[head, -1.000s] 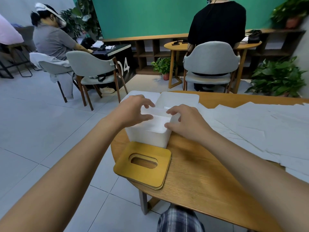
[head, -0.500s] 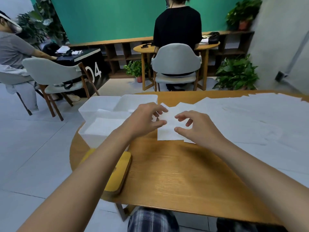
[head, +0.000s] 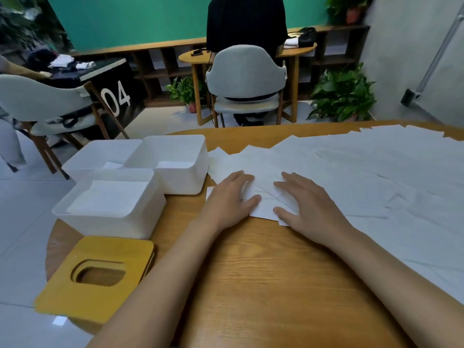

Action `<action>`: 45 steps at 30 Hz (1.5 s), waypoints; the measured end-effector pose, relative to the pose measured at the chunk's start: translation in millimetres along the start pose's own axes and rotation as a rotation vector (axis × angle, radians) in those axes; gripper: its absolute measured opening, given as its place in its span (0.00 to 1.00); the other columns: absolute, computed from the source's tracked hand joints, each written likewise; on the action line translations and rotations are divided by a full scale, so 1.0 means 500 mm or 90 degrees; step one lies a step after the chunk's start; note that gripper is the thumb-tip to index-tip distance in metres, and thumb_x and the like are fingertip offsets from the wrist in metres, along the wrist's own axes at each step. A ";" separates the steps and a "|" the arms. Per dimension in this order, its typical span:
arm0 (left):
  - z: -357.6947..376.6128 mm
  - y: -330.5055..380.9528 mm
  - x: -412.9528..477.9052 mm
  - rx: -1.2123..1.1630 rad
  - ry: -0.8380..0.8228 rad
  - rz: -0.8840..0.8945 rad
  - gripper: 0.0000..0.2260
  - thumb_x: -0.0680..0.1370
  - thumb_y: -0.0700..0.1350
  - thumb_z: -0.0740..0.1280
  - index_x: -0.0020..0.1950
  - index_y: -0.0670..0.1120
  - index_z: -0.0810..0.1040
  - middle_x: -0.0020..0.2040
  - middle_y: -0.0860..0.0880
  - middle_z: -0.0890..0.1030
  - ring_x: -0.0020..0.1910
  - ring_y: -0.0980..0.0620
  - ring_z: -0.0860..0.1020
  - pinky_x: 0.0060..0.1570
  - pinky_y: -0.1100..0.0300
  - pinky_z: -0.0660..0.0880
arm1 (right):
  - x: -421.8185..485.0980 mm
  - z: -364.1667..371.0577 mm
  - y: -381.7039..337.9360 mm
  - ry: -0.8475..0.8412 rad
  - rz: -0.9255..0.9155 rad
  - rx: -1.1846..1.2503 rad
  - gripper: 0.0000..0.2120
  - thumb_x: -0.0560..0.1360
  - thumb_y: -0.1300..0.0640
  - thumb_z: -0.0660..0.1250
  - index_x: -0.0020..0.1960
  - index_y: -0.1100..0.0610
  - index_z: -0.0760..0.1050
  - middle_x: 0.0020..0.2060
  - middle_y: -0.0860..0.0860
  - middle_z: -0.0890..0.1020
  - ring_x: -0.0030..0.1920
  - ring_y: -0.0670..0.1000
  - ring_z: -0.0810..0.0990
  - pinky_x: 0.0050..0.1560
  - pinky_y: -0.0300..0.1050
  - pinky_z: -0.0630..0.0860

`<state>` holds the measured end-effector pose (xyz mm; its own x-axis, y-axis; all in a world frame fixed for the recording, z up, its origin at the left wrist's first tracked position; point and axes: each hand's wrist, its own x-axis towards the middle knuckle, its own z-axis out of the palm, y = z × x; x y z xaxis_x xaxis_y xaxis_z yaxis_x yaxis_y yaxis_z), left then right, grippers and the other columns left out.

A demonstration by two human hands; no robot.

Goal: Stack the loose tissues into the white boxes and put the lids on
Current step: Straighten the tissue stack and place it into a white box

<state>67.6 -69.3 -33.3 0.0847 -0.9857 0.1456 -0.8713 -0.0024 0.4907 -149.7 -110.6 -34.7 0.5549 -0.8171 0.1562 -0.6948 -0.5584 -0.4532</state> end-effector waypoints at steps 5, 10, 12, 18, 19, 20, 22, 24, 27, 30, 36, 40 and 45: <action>0.020 -0.004 0.012 0.023 0.079 -0.008 0.25 0.78 0.62 0.70 0.73 0.56 0.75 0.70 0.55 0.77 0.70 0.51 0.73 0.68 0.47 0.72 | 0.003 0.008 0.015 0.050 0.019 -0.012 0.26 0.82 0.42 0.66 0.78 0.49 0.71 0.76 0.45 0.72 0.77 0.48 0.67 0.76 0.45 0.60; 0.021 -0.001 0.017 0.104 0.122 0.032 0.26 0.76 0.62 0.70 0.72 0.57 0.76 0.61 0.56 0.80 0.64 0.51 0.76 0.62 0.51 0.69 | 0.005 0.020 0.032 0.119 -0.022 -0.084 0.20 0.77 0.48 0.74 0.66 0.55 0.82 0.60 0.51 0.85 0.62 0.57 0.81 0.61 0.55 0.73; 0.026 -0.003 0.016 0.098 0.121 0.047 0.25 0.76 0.62 0.70 0.72 0.58 0.76 0.60 0.56 0.78 0.63 0.53 0.76 0.61 0.51 0.67 | 0.006 0.027 0.042 0.164 -0.052 -0.104 0.18 0.74 0.47 0.75 0.59 0.55 0.85 0.54 0.51 0.86 0.55 0.57 0.84 0.54 0.55 0.76; 0.037 -0.019 0.017 0.003 0.115 0.118 0.20 0.77 0.53 0.74 0.69 0.58 0.79 0.66 0.56 0.72 0.69 0.56 0.69 0.66 0.54 0.63 | 0.016 0.038 0.045 0.242 -0.107 -0.057 0.07 0.73 0.56 0.80 0.50 0.52 0.88 0.50 0.47 0.87 0.51 0.53 0.84 0.49 0.46 0.70; 0.038 -0.019 0.016 -0.010 0.116 0.125 0.20 0.77 0.52 0.74 0.69 0.57 0.80 0.67 0.56 0.71 0.70 0.56 0.69 0.67 0.54 0.62 | 0.018 0.039 0.043 0.249 -0.107 -0.046 0.06 0.73 0.58 0.80 0.49 0.52 0.88 0.48 0.46 0.87 0.50 0.53 0.84 0.48 0.46 0.71; 0.039 -0.018 0.015 -0.023 0.118 0.129 0.19 0.77 0.51 0.74 0.69 0.57 0.80 0.68 0.56 0.71 0.70 0.56 0.69 0.67 0.54 0.63 | 0.019 0.038 0.040 0.254 -0.105 -0.026 0.05 0.74 0.59 0.79 0.48 0.52 0.88 0.47 0.46 0.87 0.49 0.52 0.84 0.47 0.46 0.73; 0.040 -0.018 0.014 -0.051 0.123 0.135 0.18 0.78 0.50 0.74 0.68 0.57 0.80 0.67 0.56 0.72 0.70 0.57 0.70 0.69 0.51 0.66 | 0.019 0.031 0.036 0.265 -0.109 0.034 0.03 0.76 0.58 0.76 0.49 0.54 0.87 0.47 0.45 0.86 0.49 0.51 0.83 0.47 0.50 0.78; 0.039 -0.021 0.015 -0.087 0.138 0.139 0.17 0.77 0.50 0.74 0.66 0.56 0.81 0.66 0.57 0.74 0.69 0.57 0.72 0.69 0.46 0.69 | 0.015 0.020 0.029 0.276 -0.101 0.112 0.05 0.77 0.56 0.71 0.50 0.55 0.86 0.47 0.45 0.86 0.49 0.47 0.83 0.50 0.45 0.78; 0.032 -0.017 0.018 -0.172 0.166 0.133 0.13 0.77 0.47 0.76 0.62 0.54 0.84 0.65 0.58 0.77 0.68 0.57 0.75 0.69 0.49 0.72 | 0.006 -0.001 0.018 0.269 -0.026 0.291 0.05 0.80 0.55 0.69 0.50 0.52 0.84 0.44 0.39 0.85 0.49 0.41 0.82 0.49 0.29 0.73; 0.014 -0.002 0.015 -0.305 0.157 0.076 0.07 0.79 0.45 0.75 0.57 0.50 0.86 0.58 0.57 0.84 0.61 0.58 0.80 0.65 0.55 0.76 | 0.004 -0.019 0.018 0.267 0.041 0.472 0.07 0.83 0.59 0.68 0.48 0.52 0.81 0.36 0.39 0.80 0.39 0.40 0.77 0.42 0.32 0.71; 0.001 0.017 0.011 -0.529 0.138 0.000 0.05 0.80 0.43 0.74 0.55 0.47 0.86 0.44 0.47 0.87 0.41 0.53 0.83 0.41 0.62 0.77 | -0.007 -0.044 0.006 0.162 0.018 0.665 0.25 0.79 0.64 0.72 0.69 0.48 0.67 0.52 0.56 0.88 0.50 0.55 0.88 0.46 0.47 0.85; 0.012 0.027 0.010 -0.573 0.124 -0.023 0.12 0.78 0.41 0.76 0.61 0.45 0.83 0.49 0.49 0.89 0.49 0.49 0.87 0.49 0.56 0.82 | -0.004 -0.041 0.019 0.127 -0.041 0.505 0.16 0.78 0.67 0.73 0.61 0.50 0.82 0.50 0.48 0.87 0.54 0.48 0.85 0.55 0.41 0.80; 0.025 0.021 0.013 -0.378 0.185 0.066 0.20 0.77 0.44 0.78 0.65 0.50 0.74 0.53 0.54 0.82 0.54 0.52 0.81 0.50 0.60 0.77 | 0.007 -0.039 0.038 0.188 0.050 0.460 0.15 0.79 0.66 0.71 0.58 0.49 0.87 0.57 0.39 0.87 0.63 0.38 0.80 0.71 0.40 0.73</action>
<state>53.0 -77.6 -37.9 0.2141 -0.8900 0.4026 -0.4757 0.2650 0.8387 -169.5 -126.9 -25.6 0.3012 -0.9114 0.2805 -0.2018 -0.3484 -0.9154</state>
